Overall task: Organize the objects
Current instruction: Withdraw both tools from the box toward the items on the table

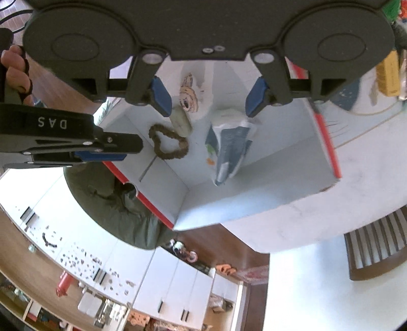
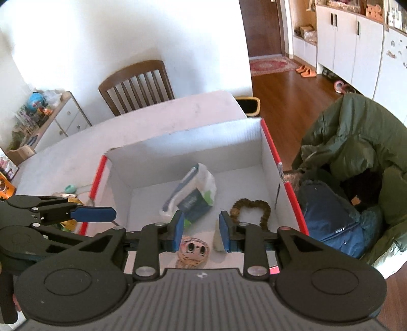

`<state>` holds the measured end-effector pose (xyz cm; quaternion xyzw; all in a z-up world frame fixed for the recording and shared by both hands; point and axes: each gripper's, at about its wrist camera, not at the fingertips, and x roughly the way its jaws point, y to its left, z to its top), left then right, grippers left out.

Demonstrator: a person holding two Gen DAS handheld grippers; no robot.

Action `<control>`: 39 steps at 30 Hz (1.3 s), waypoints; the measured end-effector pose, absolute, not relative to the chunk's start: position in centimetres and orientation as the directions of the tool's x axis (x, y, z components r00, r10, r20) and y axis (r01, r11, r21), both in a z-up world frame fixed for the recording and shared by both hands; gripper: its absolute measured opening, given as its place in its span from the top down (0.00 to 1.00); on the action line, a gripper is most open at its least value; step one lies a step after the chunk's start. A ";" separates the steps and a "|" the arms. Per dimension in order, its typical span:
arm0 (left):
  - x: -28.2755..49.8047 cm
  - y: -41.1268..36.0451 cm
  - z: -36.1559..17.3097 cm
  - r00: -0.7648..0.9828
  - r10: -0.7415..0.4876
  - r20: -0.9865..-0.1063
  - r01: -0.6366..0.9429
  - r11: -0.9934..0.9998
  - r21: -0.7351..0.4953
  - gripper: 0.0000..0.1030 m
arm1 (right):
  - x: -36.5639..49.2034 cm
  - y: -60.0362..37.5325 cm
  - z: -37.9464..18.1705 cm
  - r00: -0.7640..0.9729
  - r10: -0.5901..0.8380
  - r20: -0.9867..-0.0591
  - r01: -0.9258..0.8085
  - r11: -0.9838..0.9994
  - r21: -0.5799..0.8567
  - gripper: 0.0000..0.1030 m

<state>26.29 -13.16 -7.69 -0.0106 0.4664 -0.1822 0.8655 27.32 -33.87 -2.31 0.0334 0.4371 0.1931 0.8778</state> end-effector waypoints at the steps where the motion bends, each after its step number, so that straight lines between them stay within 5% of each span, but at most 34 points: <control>1: 26.0 -12.8 -7.3 0.511 -0.323 -0.796 0.302 0.935 -0.185 0.34 | 27.0 -33.6 -2.1 0.547 0.368 -0.752 -0.311 0.923 0.226 0.72; 12: 22.6 -7.8 -3.9 0.603 -0.313 -0.734 0.257 0.947 -0.193 0.28 | 24.1 -30.6 0.3 0.577 0.391 -0.717 -0.327 0.915 0.236 0.70; 16: 21.5 -6.0 -3.0 0.625 -0.304 -0.718 0.244 0.951 -0.190 0.22 | 23.1 -29.3 1.0 0.590 0.412 -0.694 -0.345 0.906 0.244 0.49; 23: 19.4 -2.3 -2.1 0.647 -0.295 -0.703 0.210 0.955 -0.208 0.17 | 21.7 -26.6 2.0 0.591 0.436 -0.679 -0.370 0.894 0.253 0.48; 26: 18.7 -0.7 -1.8 0.658 -0.289 -0.696 0.192 0.957 -0.216 0.16 | 21.0 -25.2 2.3 0.596 0.444 -0.669 -0.387 0.889 0.246 0.37; 39: 15.9 6.7 -1.3 0.714 -0.204 -0.670 0.098 0.976 -0.194 0.01 | 18.3 -19.0 2.8 0.593 0.466 -0.657 -0.450 0.868 0.210 0.24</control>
